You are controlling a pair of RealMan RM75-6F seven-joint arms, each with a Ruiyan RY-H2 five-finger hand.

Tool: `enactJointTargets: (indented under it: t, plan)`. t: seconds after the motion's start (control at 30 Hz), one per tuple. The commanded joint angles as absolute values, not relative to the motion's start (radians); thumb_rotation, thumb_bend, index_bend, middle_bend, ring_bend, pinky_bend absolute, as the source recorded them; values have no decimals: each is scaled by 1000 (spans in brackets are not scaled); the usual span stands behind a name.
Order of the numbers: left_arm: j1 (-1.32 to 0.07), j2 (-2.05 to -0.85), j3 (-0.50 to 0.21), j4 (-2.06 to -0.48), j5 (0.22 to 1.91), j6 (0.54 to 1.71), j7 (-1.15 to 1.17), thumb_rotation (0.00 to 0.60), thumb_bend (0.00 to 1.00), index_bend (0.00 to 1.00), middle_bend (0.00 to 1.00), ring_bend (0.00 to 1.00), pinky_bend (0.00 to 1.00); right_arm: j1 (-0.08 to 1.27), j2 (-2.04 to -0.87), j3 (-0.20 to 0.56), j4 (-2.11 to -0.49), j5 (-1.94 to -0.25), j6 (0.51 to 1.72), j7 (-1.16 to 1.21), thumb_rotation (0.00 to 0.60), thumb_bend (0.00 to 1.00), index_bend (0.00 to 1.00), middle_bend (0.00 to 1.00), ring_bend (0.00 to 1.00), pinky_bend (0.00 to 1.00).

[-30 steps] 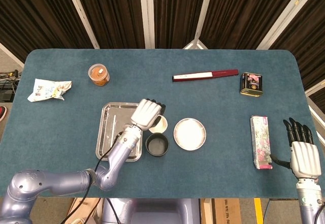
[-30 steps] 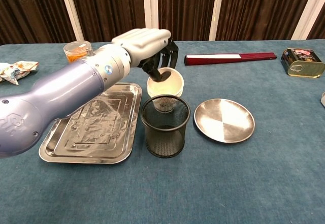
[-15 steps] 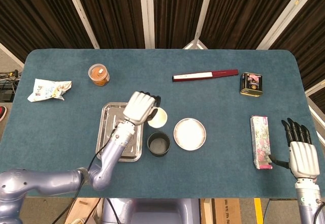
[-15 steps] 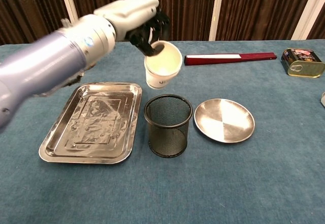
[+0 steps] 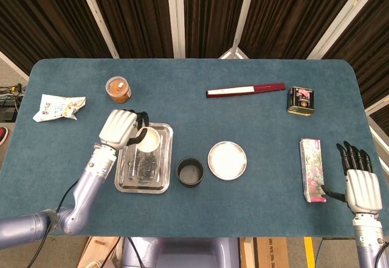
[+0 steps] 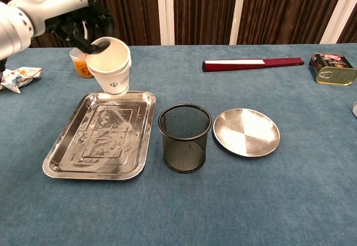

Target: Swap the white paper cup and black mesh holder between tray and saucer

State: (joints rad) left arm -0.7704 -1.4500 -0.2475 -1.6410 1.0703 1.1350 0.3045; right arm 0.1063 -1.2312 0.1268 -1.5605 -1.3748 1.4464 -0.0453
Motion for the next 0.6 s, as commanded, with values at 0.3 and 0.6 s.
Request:
enactJointTargets:
  t: [0.3,0.6]
  plan:
    - [-709,-1497,-185,-1411,1205,1026,-87,600,633,578,590,529,526,110,-1240,129,-1551,-1369,1440,-57,600,0,0,0,0,0]
    - [-710,-1482,-161,-1397,1198,946,-84,600,554,518,523,465,486,110,-1239,126,-1554,-1371,1436,-57,600,0,0,0,0,0]
